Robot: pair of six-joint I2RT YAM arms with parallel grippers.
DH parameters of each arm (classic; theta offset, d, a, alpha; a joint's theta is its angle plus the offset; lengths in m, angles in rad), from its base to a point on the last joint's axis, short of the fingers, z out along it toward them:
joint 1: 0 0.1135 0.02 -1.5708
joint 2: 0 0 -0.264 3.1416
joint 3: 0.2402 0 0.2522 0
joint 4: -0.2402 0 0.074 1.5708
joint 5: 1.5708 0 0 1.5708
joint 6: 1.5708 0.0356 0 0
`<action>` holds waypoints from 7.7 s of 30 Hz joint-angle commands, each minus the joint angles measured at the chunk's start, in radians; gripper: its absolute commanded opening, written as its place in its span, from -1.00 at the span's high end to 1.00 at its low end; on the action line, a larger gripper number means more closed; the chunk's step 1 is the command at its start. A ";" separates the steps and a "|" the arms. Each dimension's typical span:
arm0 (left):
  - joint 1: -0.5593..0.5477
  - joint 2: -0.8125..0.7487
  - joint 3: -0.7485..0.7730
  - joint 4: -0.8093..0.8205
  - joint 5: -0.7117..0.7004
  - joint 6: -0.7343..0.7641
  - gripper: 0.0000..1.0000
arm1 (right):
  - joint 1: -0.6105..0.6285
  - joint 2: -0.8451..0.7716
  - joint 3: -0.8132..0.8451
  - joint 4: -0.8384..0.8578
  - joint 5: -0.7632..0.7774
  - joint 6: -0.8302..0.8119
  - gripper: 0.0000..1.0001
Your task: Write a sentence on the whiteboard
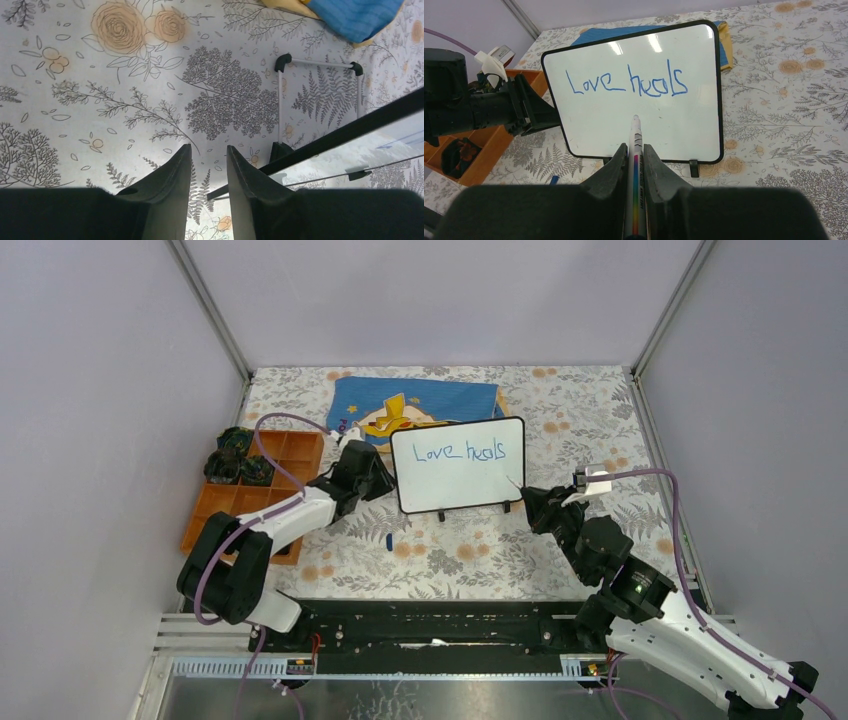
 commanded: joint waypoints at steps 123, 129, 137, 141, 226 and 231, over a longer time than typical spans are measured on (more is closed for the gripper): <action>0.268 0.386 -0.278 1.304 0.997 0.173 0.98 | 0.121 0.734 -0.042 0.783 -0.039 -0.111 1.00; 0.239 0.380 -0.286 1.282 1.004 0.203 1.00 | 0.122 0.707 -0.057 0.775 -0.028 -0.113 1.00; 0.207 0.367 -0.291 1.250 1.000 0.236 1.00 | 0.122 0.650 -0.093 0.749 -0.008 -0.106 1.00; 0.201 0.360 -0.290 1.230 0.998 0.254 1.00 | 0.122 0.647 -0.105 0.745 0.005 -0.116 1.00; 0.186 0.325 -0.263 1.051 0.972 0.354 1.00 | 0.121 0.917 0.086 0.573 -0.009 -0.067 1.00; 0.186 0.326 -0.263 1.049 0.972 0.356 1.00 | 0.121 0.903 0.097 0.577 0.015 -0.081 1.00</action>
